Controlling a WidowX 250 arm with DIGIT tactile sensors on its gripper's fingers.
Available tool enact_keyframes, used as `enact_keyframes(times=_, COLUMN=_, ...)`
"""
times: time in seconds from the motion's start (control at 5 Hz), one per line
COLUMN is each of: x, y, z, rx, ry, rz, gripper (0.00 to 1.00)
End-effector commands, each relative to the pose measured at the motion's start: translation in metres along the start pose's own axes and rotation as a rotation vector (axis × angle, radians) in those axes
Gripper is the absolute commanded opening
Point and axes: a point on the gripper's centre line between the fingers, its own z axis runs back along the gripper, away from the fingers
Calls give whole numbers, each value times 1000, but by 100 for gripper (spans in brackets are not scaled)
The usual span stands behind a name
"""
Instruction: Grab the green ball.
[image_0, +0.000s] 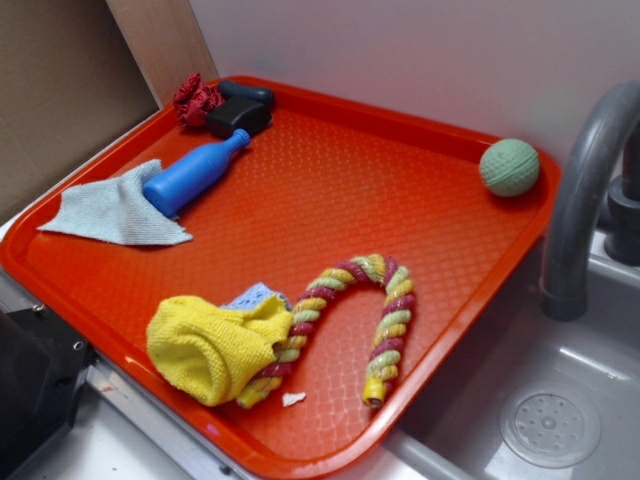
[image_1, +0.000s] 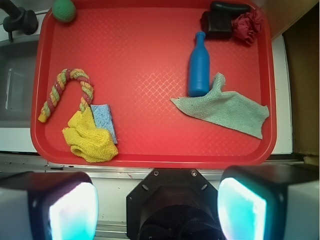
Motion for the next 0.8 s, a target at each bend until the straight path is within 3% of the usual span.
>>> enact_keyframes(times=0.0, x=0, y=0, z=0, rx=0, ry=0, rz=0, gripper=100)
enact_keyframes(times=0.2, x=45, y=-47, z=-34, rx=82, ry=-66, rz=-194, gripper=100)
enact_keyframes(times=0.4, x=86, y=-86, z=-53, rx=41, ry=-157, rz=-343, gripper=100)
enact_keyframes(times=0.6, x=114, y=-124, z=-82, rx=-75, ry=-252, rz=-463, gripper=100)
